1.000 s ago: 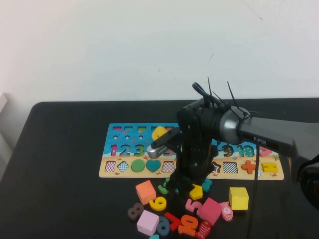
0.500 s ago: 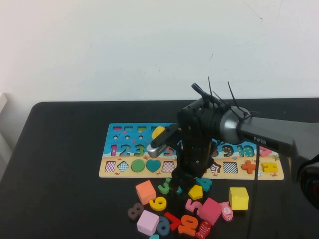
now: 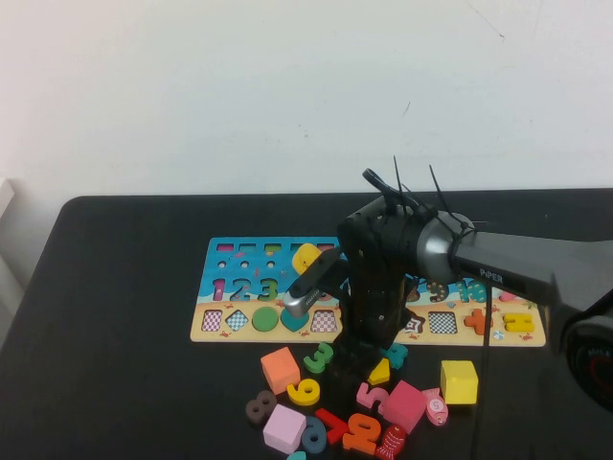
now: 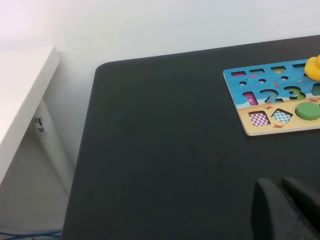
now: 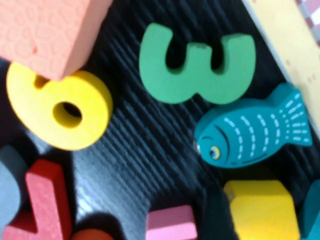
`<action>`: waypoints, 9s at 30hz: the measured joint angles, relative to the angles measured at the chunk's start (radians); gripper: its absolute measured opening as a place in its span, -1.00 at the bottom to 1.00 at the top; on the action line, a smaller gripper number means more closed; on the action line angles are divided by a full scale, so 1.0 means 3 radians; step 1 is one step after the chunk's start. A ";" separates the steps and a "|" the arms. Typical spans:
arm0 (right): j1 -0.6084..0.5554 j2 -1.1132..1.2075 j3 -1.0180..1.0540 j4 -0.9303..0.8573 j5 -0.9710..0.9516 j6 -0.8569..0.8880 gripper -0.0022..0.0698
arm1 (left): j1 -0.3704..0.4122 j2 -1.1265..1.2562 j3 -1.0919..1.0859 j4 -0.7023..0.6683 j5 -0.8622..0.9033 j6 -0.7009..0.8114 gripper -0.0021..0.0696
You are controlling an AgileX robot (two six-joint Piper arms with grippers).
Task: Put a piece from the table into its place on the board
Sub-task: Pick up the "Pentagon", then place the "Pentagon" into the hole of the Pentagon
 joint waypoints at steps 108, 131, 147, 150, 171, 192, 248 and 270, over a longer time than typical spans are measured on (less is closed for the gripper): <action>-0.0165 0.0032 -0.0006 0.0327 0.0153 0.0213 0.53 | 0.0000 0.0000 0.0000 0.0000 0.0000 0.0001 -0.95; -0.0165 0.0093 -0.0103 0.0469 0.0346 0.0793 0.55 | 0.0000 0.0000 0.0000 0.0000 0.0000 0.0001 -0.95; -0.0165 0.0127 -0.0160 0.0532 0.0320 0.0815 0.24 | 0.0000 0.0000 0.0000 0.0000 0.0000 0.0001 -0.95; -0.0165 0.0127 -0.0160 0.0532 0.0320 0.0765 -0.09 | 0.0000 0.0000 0.0000 0.0000 0.0000 0.0001 -0.95; -0.0165 0.0134 -0.0408 0.0495 0.0584 0.0571 -0.52 | 0.0000 0.0000 0.0000 0.0000 0.0000 0.0001 -0.95; -0.0165 0.0134 -0.0698 0.0344 0.0139 0.0607 -0.52 | 0.0000 0.0000 0.0000 0.0000 0.0000 0.0001 -0.95; -0.0229 0.0266 -0.0932 -0.0270 0.0120 0.0983 0.27 | 0.0000 0.0000 0.0000 0.0000 0.0000 0.0001 -0.95; -0.0229 0.0266 -0.0932 -0.0149 0.0285 0.0831 0.57 | 0.0000 0.0000 0.0000 0.0000 0.0000 0.0001 -0.95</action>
